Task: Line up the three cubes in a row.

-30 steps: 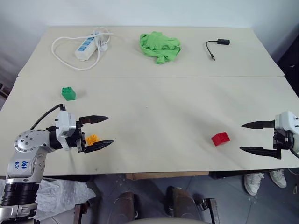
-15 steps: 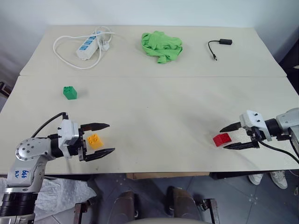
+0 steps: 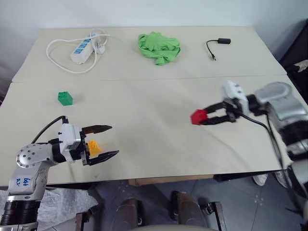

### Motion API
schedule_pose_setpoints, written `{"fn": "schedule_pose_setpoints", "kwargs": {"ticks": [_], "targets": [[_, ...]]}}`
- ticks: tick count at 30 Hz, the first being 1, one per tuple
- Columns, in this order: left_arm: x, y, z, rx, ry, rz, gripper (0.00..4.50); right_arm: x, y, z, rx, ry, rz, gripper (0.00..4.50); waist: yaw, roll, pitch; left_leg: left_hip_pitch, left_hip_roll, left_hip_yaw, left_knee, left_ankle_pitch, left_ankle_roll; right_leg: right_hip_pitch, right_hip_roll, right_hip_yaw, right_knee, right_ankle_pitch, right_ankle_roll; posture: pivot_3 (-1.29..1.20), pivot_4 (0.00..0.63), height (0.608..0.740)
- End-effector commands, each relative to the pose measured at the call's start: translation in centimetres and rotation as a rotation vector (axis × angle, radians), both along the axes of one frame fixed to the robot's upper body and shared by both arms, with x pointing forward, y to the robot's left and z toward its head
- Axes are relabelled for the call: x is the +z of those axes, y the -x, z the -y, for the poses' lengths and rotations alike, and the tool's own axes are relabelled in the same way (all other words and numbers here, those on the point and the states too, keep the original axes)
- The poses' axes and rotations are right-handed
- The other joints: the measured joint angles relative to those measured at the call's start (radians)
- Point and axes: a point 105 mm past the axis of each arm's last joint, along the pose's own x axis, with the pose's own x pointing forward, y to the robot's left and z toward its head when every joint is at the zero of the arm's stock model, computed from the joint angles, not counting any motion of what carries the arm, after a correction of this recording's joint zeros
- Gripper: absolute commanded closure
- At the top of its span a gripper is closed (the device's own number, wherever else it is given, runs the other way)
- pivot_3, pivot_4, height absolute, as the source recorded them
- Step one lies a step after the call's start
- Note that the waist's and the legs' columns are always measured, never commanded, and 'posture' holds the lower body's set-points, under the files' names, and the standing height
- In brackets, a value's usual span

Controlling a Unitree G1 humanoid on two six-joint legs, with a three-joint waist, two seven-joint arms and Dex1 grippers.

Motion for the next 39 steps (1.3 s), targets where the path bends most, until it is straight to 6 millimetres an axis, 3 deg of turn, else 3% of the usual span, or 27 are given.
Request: {"fn": "schedule_pose_setpoints", "kwargs": {"ticks": [1, 8, 14, 15, 21, 22, 27, 30, 34, 36, 39], "targets": [[-0.1, 0.0, 0.2, -0.022, 0.000, 0.008, 0.00, -0.6, -1.4, -1.1, 0.003, 0.053, 0.034, 3.02, 0.001, 0.000, 0.000, -0.001, -0.001, 0.000, 0.000, 0.000, 0.000, 0.000, -0.001, -0.001, 0.001, 0.000, 0.000, 0.00, 0.150, 0.740], [2.4, -0.1, 0.3, -0.019, 0.100, 0.085, 0.00, -1.9, -2.3, -1.0, 0.001, 0.108, 0.013, 3.02, -0.003, 0.000, 0.000, -0.004, -0.004, 0.001, 0.000, 0.000, 0.001, -0.001, -0.002, -0.007, 0.001, 0.000, -0.001, 0.00, 0.150, 0.740], [2.6, 0.4, 0.2, 0.007, 0.134, 0.071, 0.00, -2.8, -2.6, -0.6, -0.011, 0.127, 0.018, 3.02, -0.015, 0.000, 0.000, -0.001, -0.003, 0.000, -0.002, 0.000, 0.000, -0.001, -0.001, -0.013, 0.000, -0.001, -0.001, 0.00, 0.150, 0.740], [2.6, 0.5, 0.1, 0.017, 0.144, 0.071, 0.00, -2.9, -2.6, -0.5, -0.007, 0.133, 0.026, 2.30, -0.016, 0.000, 0.000, -0.001, -0.003, 0.001, -0.002, 0.000, 0.000, -0.001, -0.001, -0.014, 0.000, -0.001, -0.001, 0.00, 0.150, 0.740], [2.6, 0.7, -0.4, 0.068, 0.167, 0.071, 0.00, -1.8, -2.5, -0.4, 0.035, 0.110, 0.091, 0.50, -0.021, 0.000, 0.000, -0.001, 0.000, 0.000, -0.001, 0.000, 0.000, -0.001, -0.001, -0.013, 0.001, -0.001, -0.001, 0.00, 0.150, 0.740], [2.6, 0.6, -1.0, 0.103, 0.172, 0.071, 0.00, -1.0, -2.4, -0.3, 0.044, 0.066, 0.117, 0.08, -0.021, 0.000, 0.000, -0.001, 0.000, 0.000, -0.001, 0.000, 0.000, -0.001, -0.001, -0.013, 0.001, -0.001, -0.001, 0.00, 0.150, 0.740], [2.2, 0.6, -7.0, 0.434, 0.212, 0.112, 0.00, 1.7, -0.4, 1.8, 0.063, -0.143, 0.225, 0.08, -0.017, 0.001, 0.000, -0.001, 0.000, -0.001, -0.001, 0.000, 0.000, -0.001, -0.002, -0.014, 0.001, -0.001, -0.002, 0.00, 0.150, 0.740], [1.3, 1.6, -9.5, 0.557, 0.219, 0.093, 0.00, 2.0, 0.4, 3.3, 0.031, -0.211, 0.255, 0.08, -0.012, 0.000, 0.001, -0.001, 0.000, 0.000, -0.002, 0.000, 0.000, 0.000, -0.002, -0.014, 0.000, -0.001, -0.002, 0.00, 0.150, 0.740], [-0.9, 5.1, -13.8, 0.779, 0.254, 0.034, 0.00, 1.1, 2.9, 5.5, -0.036, -0.381, 0.179, 0.08, -0.004, 0.000, 0.001, 0.001, 0.001, 0.001, -0.001, -0.001, 0.000, 0.001, -0.002, -0.013, -0.001, -0.001, -0.001, 0.00, 0.150, 0.740], [-1.8, 6.4, -14.6, 0.835, 0.257, 0.010, 0.00, -0.3, 3.7, 6.2, -0.100, -0.405, 0.133, 0.08, -0.002, 0.000, 0.000, 0.001, 0.001, 0.001, -0.002, -0.001, 0.000, 0.001, -0.002, -0.014, -0.001, -0.001, -0.002, 0.00, 0.150, 0.740], [-2.2, 6.7, -12.9, 0.781, 0.234, -0.013, 0.00, -1.2, 3.7, 6.1, -0.201, -0.435, 0.124, 0.08, 0.005, 0.000, 0.001, 0.001, 0.001, 0.001, -0.001, -0.001, 0.000, 0.001, -0.003, -0.013, -0.001, -0.001, -0.001, 0.00, 0.150, 0.740]]}}
